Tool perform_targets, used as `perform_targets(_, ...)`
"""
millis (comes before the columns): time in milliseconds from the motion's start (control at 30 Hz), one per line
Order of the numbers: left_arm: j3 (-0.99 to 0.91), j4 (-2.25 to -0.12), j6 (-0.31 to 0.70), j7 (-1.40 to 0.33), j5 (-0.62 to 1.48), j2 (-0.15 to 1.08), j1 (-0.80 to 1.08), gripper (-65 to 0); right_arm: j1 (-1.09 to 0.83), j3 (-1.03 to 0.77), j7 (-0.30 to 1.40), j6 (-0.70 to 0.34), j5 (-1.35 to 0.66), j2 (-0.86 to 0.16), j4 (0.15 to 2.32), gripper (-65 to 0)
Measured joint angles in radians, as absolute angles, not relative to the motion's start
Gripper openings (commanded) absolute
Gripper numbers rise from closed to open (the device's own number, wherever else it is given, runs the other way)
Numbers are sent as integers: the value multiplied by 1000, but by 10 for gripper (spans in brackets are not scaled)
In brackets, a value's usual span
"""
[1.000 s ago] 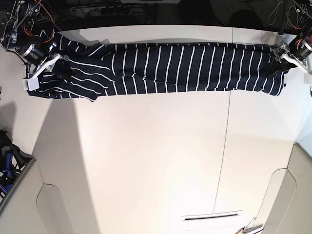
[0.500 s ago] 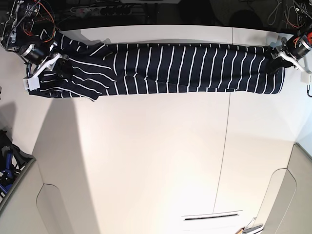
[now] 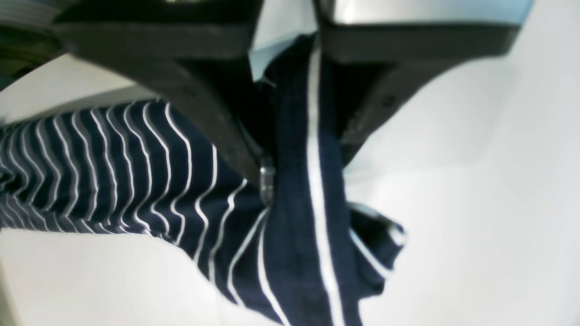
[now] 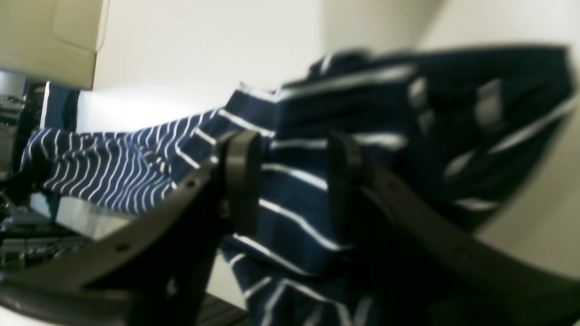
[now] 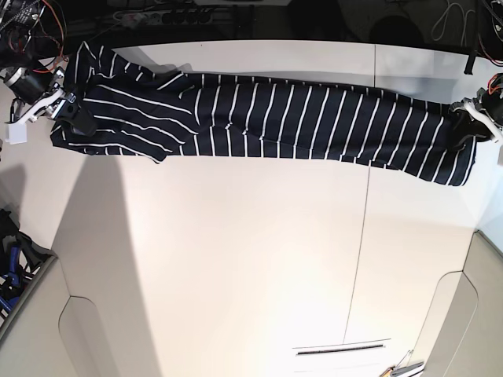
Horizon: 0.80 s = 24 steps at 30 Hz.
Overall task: Fold the T-shirt properly
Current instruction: 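Grasp the ends of the folded strip with both grippers and straighten it, then lift the strip end with the left gripper and carry it toward the right gripper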
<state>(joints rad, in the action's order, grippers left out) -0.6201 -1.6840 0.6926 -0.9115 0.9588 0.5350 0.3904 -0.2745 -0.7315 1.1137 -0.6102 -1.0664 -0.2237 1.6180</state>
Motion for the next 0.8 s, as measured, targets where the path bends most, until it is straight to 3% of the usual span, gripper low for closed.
perform_targets(233, -620, -1877, 614, -918, 891, 537, 393, -650, -274, -779, 1113, -610, -1081, -224, 1630, -410)
perform_targets(433, -609, -2014, 609, -961, 945, 540, 395, -650, -274, -779, 1113, -610, -1081, -224, 1630, -410)
perform_targets(800, -290, -2044, 607, -913, 910, 516, 386, -650, -274, -779, 1112, -610, -1081, -224, 1630, -410)
